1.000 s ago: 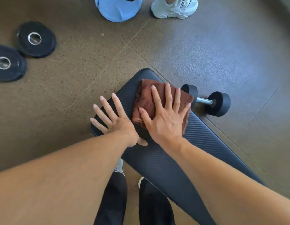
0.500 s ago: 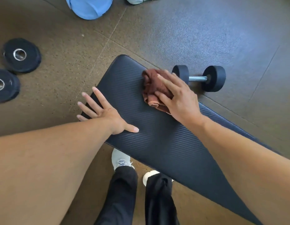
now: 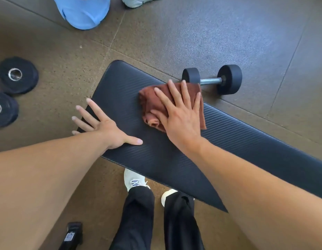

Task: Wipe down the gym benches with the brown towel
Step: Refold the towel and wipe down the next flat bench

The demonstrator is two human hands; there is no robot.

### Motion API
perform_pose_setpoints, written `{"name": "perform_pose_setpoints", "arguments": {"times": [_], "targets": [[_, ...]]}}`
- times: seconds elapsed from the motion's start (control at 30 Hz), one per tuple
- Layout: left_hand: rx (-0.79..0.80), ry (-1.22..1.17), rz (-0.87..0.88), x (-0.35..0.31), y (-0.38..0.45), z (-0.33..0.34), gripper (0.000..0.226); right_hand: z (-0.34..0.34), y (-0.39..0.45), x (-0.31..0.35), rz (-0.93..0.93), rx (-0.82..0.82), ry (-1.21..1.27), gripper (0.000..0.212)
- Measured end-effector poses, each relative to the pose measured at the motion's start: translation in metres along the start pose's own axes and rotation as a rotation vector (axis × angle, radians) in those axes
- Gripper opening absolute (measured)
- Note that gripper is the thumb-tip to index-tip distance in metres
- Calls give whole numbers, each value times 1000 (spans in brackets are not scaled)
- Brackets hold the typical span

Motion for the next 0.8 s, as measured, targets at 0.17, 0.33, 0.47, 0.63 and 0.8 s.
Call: {"name": "perform_pose_setpoints", "arguments": {"times": [0.17,0.33,0.47,0.63,0.8], "targets": [[-86,-88,115,3,-8,6,188,-10,54,-19,92,66,191,62],[-207,-74,227,15,-14,9,176,-11,-36,-24,-148,-70,90,51],[-128,60,250,19,-8,9,182,-7,-124,-48,-137,-39,103,52],[-8,170,284,22,-3,7,186,2,-150,-34,166,-117,138,53],[-17,181,265,19,0,7,186,5,-46,10,394,-232,234,56]]}}
Point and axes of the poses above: each hand's wrist, its own y-axis towards the middle knuckle, its own z-axis out of the palm, x = y × z, the point moved 7 cm from there along y, towards the middle knuckle, and after that the axes turned 6 degrees about -z, right-handed, at the moved point
